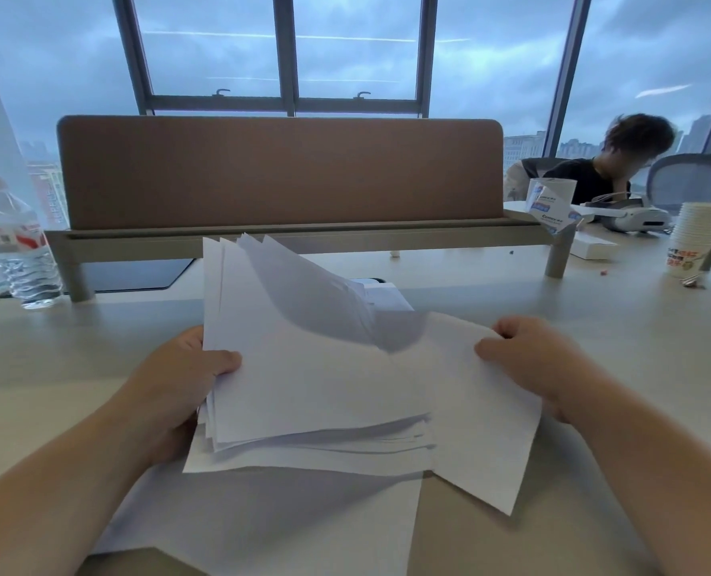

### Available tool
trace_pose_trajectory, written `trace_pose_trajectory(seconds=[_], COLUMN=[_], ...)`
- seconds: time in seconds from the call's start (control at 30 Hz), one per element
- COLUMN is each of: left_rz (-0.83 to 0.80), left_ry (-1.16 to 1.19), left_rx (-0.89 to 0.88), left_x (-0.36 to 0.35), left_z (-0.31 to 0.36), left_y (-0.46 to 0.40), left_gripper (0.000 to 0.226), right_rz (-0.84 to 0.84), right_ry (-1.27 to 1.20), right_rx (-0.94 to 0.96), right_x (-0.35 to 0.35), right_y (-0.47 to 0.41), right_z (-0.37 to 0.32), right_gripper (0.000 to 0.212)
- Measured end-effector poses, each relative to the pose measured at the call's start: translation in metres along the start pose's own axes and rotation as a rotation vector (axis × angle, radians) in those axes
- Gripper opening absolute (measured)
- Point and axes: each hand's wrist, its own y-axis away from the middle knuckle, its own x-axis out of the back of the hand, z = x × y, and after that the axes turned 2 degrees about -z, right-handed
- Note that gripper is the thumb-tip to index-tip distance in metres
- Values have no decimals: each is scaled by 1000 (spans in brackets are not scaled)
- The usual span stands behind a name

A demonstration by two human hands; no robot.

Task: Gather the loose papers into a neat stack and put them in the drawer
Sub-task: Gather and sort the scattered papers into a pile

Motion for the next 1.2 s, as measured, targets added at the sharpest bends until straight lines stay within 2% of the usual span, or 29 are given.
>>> trace_pose_trajectory(seconds=[0.1,0.23,0.27,0.3,0.37,0.4,0.43,0.5,0.53,0.63,0.7,0.8,0.93,1.0,1.07,1.2], left_rz=[7,5,7,12,11,7,4,4,10,19,20,24,29,26,17,-8], left_ry=[25,29,33,37,37,34,31,23,21,21,17,22,44,54,63,59], left_rx=[3,4,5,5,2,2,3,4,3,8,14,17,18,20,29,38], left_x=[1,1,1,1,1,2,2,2,3,3,3,2,1,1,0,-5], left_z=[-1,0,0,0,0,0,0,-1,-1,-2,-2,-2,-1,-1,0,-1], left_y=[-1,-1,-1,-2,-2,-2,-2,-2,-2,-4,-4,-4,-3,-2,-1,1], left_gripper=[28,27,28,28,28,28,28,28,28,28,28,26,25,26,27,29], right_rz=[31,-111,-179,-248,-352,-379,-402,-397,-387,-341,-230,-61,120,137,108,119], right_ry=[-238,-728,-865,-1004,-1158,-1154,-1115,-938,-824,-524,-447,-548,-854,-964,-925,-423], right_rx=[-42,-141,-164,-168,-141,-127,-110,-96,-99,-76,-97,-139,-107,-24,112,581], right_x=[3,10,13,15,19,19,19,15,13,5,2,6,18,19,14,-12], right_y=[-3,-2,-2,-2,-4,-4,-1,7,12,17,18,18,23,29,36,47], right_z=[0,-4,-5,-5,-3,-3,-4,-9,-11,-10,-12,-19,-28,-32,-34,-29], right_gripper=[7,6,13,30,79,90,83,39,25,18,14,14,15,16,21,35])
